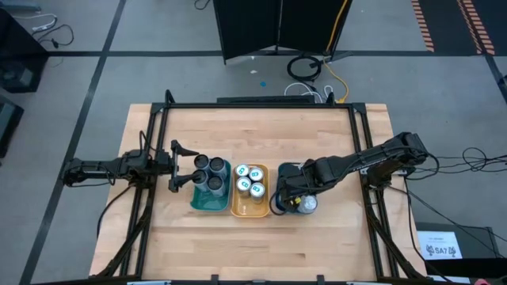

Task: Sort soda cans
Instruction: Put the bottom silver can into the dark green bin and align the cans, then return to Home Position

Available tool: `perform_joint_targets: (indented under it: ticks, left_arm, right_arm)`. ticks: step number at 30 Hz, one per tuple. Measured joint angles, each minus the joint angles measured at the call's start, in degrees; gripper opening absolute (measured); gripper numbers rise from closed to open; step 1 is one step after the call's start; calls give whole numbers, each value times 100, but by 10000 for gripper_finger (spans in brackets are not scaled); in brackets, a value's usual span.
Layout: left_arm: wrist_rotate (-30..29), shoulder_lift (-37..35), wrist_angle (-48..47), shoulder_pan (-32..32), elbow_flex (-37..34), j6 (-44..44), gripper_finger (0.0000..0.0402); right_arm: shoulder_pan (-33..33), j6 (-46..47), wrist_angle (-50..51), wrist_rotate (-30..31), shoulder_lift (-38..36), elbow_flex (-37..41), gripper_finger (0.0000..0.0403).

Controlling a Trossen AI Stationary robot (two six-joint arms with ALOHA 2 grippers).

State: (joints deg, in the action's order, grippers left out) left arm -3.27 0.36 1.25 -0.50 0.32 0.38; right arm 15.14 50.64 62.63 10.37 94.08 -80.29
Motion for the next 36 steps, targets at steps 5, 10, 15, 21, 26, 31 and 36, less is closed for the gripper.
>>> perform_joint_targets:
  ticks: [5,10,15,21,26,31,36]
  left_arm:
    - [0,0,0,1,0,0,391]
    - [0,0,0,0,0,0,391]
    - [0,-1,0,1,0,0,391]
    - [0,-1,-1,1,0,0,391]
    - [0,-2,0,1,0,0,391]
    - [0,0,0,-1,0,0,391]
    - [-1,-1,-1,-1,0,0,391]
  right_arm:
    - [0,100,7,13,-13,-38,396]
    - [-7,80,71,92,-7,-327,396]
    - [39,78,437,246,-7,-634,396]
    - [304,322,985,511,-13,-836,396]
    - [628,321,1307,340,-29,-841,396]
    - [817,183,1236,-112,-37,-841,396]
    - [983,268,602,43,-39,-841,396]
